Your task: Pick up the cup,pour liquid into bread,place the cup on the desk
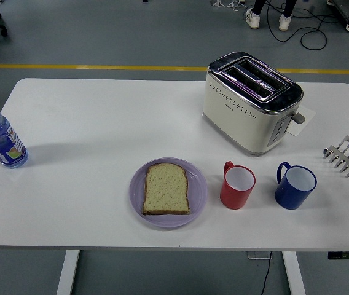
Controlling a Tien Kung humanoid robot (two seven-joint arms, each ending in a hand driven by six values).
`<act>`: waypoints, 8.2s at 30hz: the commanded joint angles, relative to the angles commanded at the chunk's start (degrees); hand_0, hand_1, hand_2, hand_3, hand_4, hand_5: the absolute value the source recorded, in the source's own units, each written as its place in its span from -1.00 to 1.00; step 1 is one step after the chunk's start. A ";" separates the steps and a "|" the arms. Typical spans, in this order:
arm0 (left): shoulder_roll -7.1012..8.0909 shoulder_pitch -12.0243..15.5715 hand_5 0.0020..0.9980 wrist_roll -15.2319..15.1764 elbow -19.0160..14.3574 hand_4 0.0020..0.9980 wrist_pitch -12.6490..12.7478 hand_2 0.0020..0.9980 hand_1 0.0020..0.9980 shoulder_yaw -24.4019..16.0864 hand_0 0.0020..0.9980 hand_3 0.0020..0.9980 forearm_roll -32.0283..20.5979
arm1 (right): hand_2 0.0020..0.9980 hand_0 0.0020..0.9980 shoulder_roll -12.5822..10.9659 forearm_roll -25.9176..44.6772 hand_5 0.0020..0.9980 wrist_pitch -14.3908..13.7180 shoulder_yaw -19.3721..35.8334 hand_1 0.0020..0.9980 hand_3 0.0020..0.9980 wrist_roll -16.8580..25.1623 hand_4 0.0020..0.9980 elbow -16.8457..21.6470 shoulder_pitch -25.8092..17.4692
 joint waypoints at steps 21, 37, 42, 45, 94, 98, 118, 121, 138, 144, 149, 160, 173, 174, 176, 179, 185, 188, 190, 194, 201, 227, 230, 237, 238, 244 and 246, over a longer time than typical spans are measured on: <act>-0.04 0.32 0.73 -0.04 -0.01 -0.52 0.00 0.30 0.27 0.73 0.26 0.00 -0.25 | 0.99 1.00 -2.20 -5.94 -0.78 -7.01 -11.50 0.84 1.00 14.34 0.98 0.26 -6.42; -0.11 0.50 0.72 -0.03 -0.02 -0.52 -0.04 0.30 0.27 1.37 0.26 0.00 -0.48 | 0.98 1.00 -1.05 -1.47 -0.77 -10.11 -19.13 0.82 1.00 20.80 0.98 -7.94 -3.57; -0.14 0.39 0.72 -0.03 -0.05 -0.52 -0.06 0.30 0.27 1.11 0.26 0.00 -0.45 | 0.98 1.00 -0.39 -0.18 -0.78 -10.22 -20.23 0.82 1.00 21.42 0.98 -10.66 -1.82; -0.11 0.30 0.72 -0.04 -0.05 -0.52 -0.05 0.30 0.27 0.88 0.26 0.00 -0.43 | 0.98 1.00 -0.11 0.46 -0.78 -10.16 -20.84 0.82 1.00 21.72 0.98 -11.74 -0.95; -0.21 0.08 0.74 0.02 -0.06 -0.52 -0.13 0.30 0.28 0.38 0.27 0.01 -0.28 | 0.96 1.00 2.47 6.79 -0.75 -10.73 -29.43 0.78 1.00 22.19 0.97 -25.33 10.06; -0.23 0.10 0.74 0.03 -0.05 -0.52 -0.13 0.30 0.28 0.42 0.27 0.01 -0.30 | 0.96 1.00 2.64 7.78 -0.75 -10.79 -29.70 0.78 1.00 22.41 0.97 -25.89 10.46; -0.46 0.74 0.73 0.04 -0.01 -0.53 -0.13 0.30 0.28 1.14 0.26 0.01 -0.64 | 0.91 0.98 3.61 9.19 -0.73 -11.36 -30.22 0.76 1.00 23.02 0.98 -28.12 11.81; -0.47 0.75 0.73 0.04 -0.01 -0.53 -0.13 0.30 0.28 1.20 0.26 0.01 -0.62 | 0.91 0.98 3.69 9.43 -0.73 -11.65 -30.32 0.76 1.00 23.34 0.98 -28.28 11.95; -0.44 0.63 0.71 0.04 -0.03 -0.53 -0.12 0.30 0.28 1.05 0.26 0.00 -0.62 | 0.60 0.51 3.94 10.76 -0.73 -13.38 -31.11 0.39 0.68 24.20 0.93 -28.90 12.60; -0.41 0.47 0.71 0.03 -0.04 -0.53 -0.13 0.30 0.28 0.89 0.27 0.00 -0.54 | 0.53 0.37 3.99 11.14 -0.74 -13.84 -31.18 0.31 0.61 24.41 0.91 -29.06 12.74; -0.41 0.43 0.72 0.02 -0.04 -0.52 -0.12 0.30 0.27 0.84 0.26 0.00 -0.54 | 0.46 0.26 4.02 11.71 -0.77 -14.60 -31.20 0.25 0.55 25.32 0.88 -29.07 12.80; -0.39 0.39 0.71 0.03 -0.05 -0.51 -0.13 0.30 0.27 0.81 0.26 0.00 -0.47 | 0.33 0.08 4.09 12.71 -0.82 -15.20 -31.36 0.12 0.41 26.26 0.81 -29.33 12.87; -0.36 0.36 0.71 0.03 -0.04 -0.51 -0.14 0.30 0.27 0.68 0.26 0.00 -0.41 | 0.23 -0.08 4.07 13.86 -0.91 -16.39 -31.30 0.03 0.36 28.57 0.74 -29.16 12.89; -0.36 0.38 0.71 0.03 -0.04 -0.51 -0.14 0.30 0.27 0.66 0.26 0.00 -0.39 | 0.23 -0.08 4.04 13.92 -0.91 -16.39 -31.23 0.03 0.36 28.79 0.74 -29.09 12.88; -0.35 0.39 0.71 0.03 -0.03 -0.51 -0.14 0.30 0.27 0.66 0.26 0.00 -0.37 | 0.23 -0.08 3.97 13.81 -0.91 -16.39 -30.96 0.03 0.36 29.09 0.74 -28.87 12.85; -0.34 0.40 0.71 0.02 -0.03 -0.51 -0.14 0.30 0.27 0.56 0.26 0.00 -0.27 | 0.19 -0.15 3.78 13.24 -0.94 -16.39 -30.34 -0.04 0.31 29.11 0.71 -28.30 12.75; -0.32 0.44 0.72 0.03 -0.03 -0.51 -0.13 0.30 0.27 0.49 0.26 0.00 -0.17 | 0.13 -0.23 2.84 10.05 -0.99 -16.39 -28.31 -0.12 0.21 27.03 0.67 -25.39 12.09; -0.30 0.51 0.72 0.04 -0.03 -0.51 -0.14 0.30 0.27 0.49 0.26 0.00 -0.07 | 0.13 -0.23 2.26 7.91 -0.99 -16.39 -27.17 -0.12 0.21 25.40 0.67 -23.41 11.59; -0.29 0.59 0.72 0.04 -0.02 -0.51 -0.14 0.30 0.27 0.50 0.26 0.00 -0.09 | 0.13 -0.29 1.84 6.19 -1.00 -16.39 -26.17 -0.16 0.15 24.05 0.63 -21.89 11.18; -0.28 0.71 0.72 0.05 0.00 -0.51 -0.15 0.30 0.27 0.67 0.26 0.00 -0.07 | 0.13 -0.29 0.94 2.28 -1.00 -16.39 -23.90 -0.16 0.15 19.75 0.63 -18.00 10.18; -0.27 0.91 0.72 0.03 0.02 -0.51 -0.14 0.30 0.28 0.94 0.26 0.00 -0.11 | 0.13 -0.31 -0.72 -7.20 -1.00 -16.07 -19.23 -0.16 0.11 7.33 0.61 -8.76 8.21; -0.14 0.68 0.73 0.07 -0.06 -0.53 -0.22 0.30 0.28 0.62 0.26 0.01 -0.05 | 0.13 -0.31 -3.22 -24.11 -1.00 -10.42 -19.46 -0.17 0.10 -16.05 0.57 9.85 12.62; -0.13 0.59 0.73 0.09 -0.06 -0.53 -0.22 0.30 0.28 0.47 0.26 0.01 -0.08 | 0.13 -0.31 -3.47 -24.56 -1.00 -10.19 -21.12 -0.17 0.10 -16.82 0.57 9.34 14.58; -0.10 0.44 0.72 0.11 -0.06 -0.53 -0.20 0.30 0.28 0.18 0.27 0.01 -0.24 | 0.13 -0.32 -4.32 -25.78 -1.00 -9.24 -25.43 -0.16 0.10 -18.94 0.57 8.17 18.41; -0.09 0.44 0.72 0.12 -0.07 -0.53 -0.20 0.30 0.28 0.16 0.27 0.01 -0.28 | 0.13 -0.32 -4.41 -25.77 -1.00 -9.06 -26.38 -0.17 0.10 -19.23 0.57 7.92 19.27; -0.10 0.48 0.72 0.13 -0.06 -0.53 -0.20 0.30 0.28 0.22 0.27 0.01 -0.32 | 0.12 -0.32 -3.59 -27.66 -1.00 -8.31 -30.29 -0.18 0.11 -20.72 0.56 5.67 23.40; -0.13 0.50 0.72 0.12 -0.06 -0.53 -0.21 0.30 0.28 0.22 0.27 0.01 -0.28 | 0.12 -0.32 -3.15 -28.23 -1.00 -8.17 -30.95 -0.18 0.11 -20.95 0.56 5.14 24.26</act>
